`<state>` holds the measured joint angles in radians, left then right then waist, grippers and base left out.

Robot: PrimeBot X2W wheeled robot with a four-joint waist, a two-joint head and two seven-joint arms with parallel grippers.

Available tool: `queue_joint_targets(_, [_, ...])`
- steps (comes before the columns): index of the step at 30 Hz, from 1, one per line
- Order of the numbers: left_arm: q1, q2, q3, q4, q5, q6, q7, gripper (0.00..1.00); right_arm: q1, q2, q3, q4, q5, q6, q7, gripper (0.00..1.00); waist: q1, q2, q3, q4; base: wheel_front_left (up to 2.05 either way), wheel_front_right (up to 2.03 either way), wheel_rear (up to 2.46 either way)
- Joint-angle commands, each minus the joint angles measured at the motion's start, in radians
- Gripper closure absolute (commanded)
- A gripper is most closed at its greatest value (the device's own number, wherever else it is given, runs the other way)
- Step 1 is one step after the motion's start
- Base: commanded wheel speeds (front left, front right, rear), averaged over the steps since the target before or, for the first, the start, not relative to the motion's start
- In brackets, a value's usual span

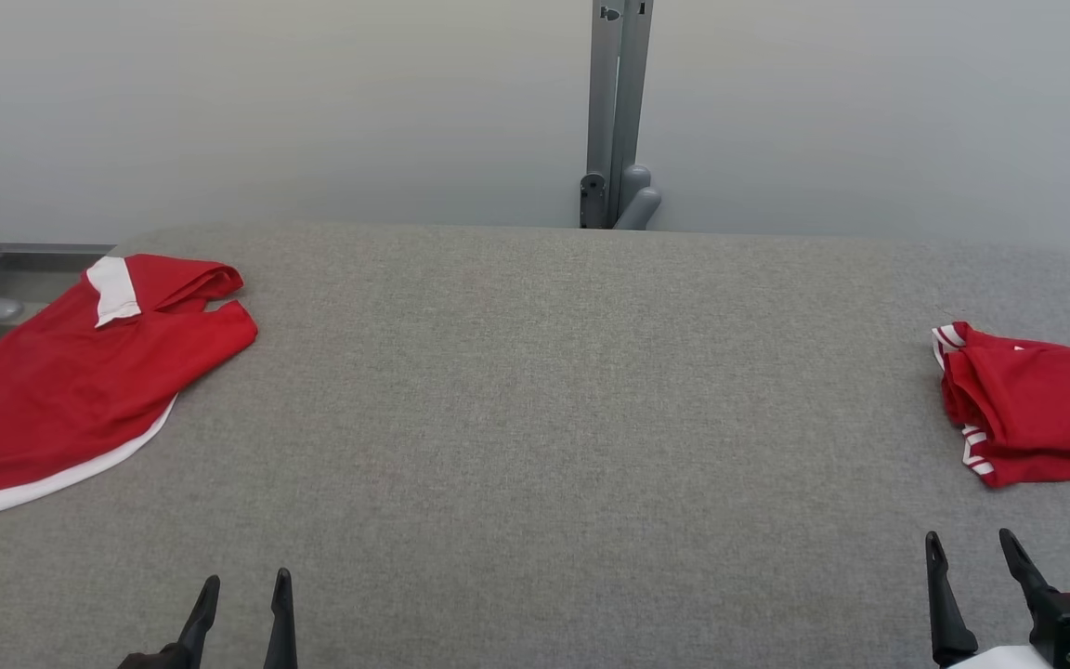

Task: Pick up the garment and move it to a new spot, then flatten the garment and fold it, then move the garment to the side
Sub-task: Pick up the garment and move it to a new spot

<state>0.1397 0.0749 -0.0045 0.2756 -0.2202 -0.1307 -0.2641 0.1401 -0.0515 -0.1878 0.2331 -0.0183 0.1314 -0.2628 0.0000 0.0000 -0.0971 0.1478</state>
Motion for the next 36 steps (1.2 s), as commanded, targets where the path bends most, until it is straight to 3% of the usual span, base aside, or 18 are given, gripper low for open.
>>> queue_joint_targets(1, [-0.01,0.009,-0.005,0.0,-0.007,0.0,0.0,0.0,-0.001,0.0,0.0,-0.006,-0.003,-0.002,-0.003,0.0,0.0,0.0,0.001,0.0,0.0,0.0,0.0])
queue_joint_targets(9, [-0.02,0.018,-0.03,0.007,-0.013,0.0,0.0,0.0,0.016,0.0,0.011,-0.008,0.019,-0.002,-0.003,0.0,0.0,0.0,0.006,0.03,0.0,0.0,0.0])
queue_joint_targets(18, [-0.023,0.035,-0.023,0.009,0.004,0.0,0.0,0.0,0.021,0.0,0.078,0.015,0.087,-0.002,-0.003,0.0,0.0,0.0,-0.013,0.272,0.0,0.0,0.0])
queue_joint_targets(22, [-0.002,0.016,0.048,-0.028,0.003,0.0,0.0,0.0,-0.072,0.001,0.168,0.04,0.068,-0.001,-0.003,0.0,0.0,0.0,0.037,0.327,0.0,0.0,0.0])
queue_joint_targets(31, [0.052,-0.021,0.18,-0.095,-0.01,0.004,0.0,0.0,-0.237,-0.004,0.321,0.135,0.066,-0.001,-0.003,0.0,0.0,0.0,0.084,0.365,-0.01,-0.01,-0.01])
queue_joint_targets(36, [0.056,-0.024,0.174,-0.098,-0.043,0.009,0.0,0.0,-0.256,-0.017,0.346,0.155,0.084,-0.001,-0.003,0.0,0.0,0.0,0.085,0.365,-0.03,-0.03,-0.03])
